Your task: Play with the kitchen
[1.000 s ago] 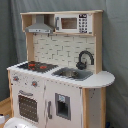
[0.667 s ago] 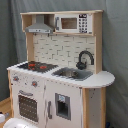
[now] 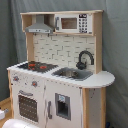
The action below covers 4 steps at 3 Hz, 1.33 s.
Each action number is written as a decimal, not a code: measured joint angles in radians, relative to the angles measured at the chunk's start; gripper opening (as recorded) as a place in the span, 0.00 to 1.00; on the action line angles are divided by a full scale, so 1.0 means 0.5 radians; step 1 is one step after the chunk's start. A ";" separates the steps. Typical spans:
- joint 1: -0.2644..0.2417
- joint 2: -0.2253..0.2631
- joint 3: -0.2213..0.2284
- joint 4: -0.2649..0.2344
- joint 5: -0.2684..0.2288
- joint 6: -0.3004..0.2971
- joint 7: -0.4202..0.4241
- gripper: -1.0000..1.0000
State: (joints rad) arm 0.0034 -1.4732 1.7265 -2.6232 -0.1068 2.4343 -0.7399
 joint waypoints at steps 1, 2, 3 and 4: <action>0.099 -0.083 -0.069 -0.065 0.130 0.067 -0.061 1.00; 0.194 -0.157 -0.137 -0.128 0.253 0.131 -0.120 1.00; 0.277 -0.111 -0.185 -0.181 0.364 0.267 -0.152 1.00; 0.276 -0.043 -0.251 -0.164 0.362 0.451 -0.152 1.00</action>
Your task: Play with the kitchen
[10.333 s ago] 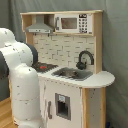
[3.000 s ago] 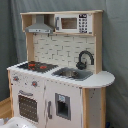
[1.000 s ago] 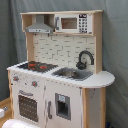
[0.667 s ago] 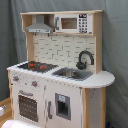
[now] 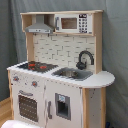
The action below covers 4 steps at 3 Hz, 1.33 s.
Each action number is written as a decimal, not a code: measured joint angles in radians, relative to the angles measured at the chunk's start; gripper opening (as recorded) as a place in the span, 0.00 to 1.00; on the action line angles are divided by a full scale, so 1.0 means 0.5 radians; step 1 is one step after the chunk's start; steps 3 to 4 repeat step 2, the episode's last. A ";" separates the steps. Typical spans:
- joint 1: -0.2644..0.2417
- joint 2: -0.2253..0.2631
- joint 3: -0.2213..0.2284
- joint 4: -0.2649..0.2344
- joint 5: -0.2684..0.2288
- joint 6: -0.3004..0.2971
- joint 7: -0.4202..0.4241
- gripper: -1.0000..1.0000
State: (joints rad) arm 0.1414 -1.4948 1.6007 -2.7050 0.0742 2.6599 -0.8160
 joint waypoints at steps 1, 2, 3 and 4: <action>-0.058 0.000 -0.077 0.071 0.000 0.163 -0.002 1.00; -0.185 0.001 -0.122 0.230 0.000 0.198 -0.006 1.00; -0.185 0.001 -0.122 0.230 0.000 0.198 -0.006 1.00; -0.185 0.001 -0.122 0.230 0.000 0.198 -0.006 1.00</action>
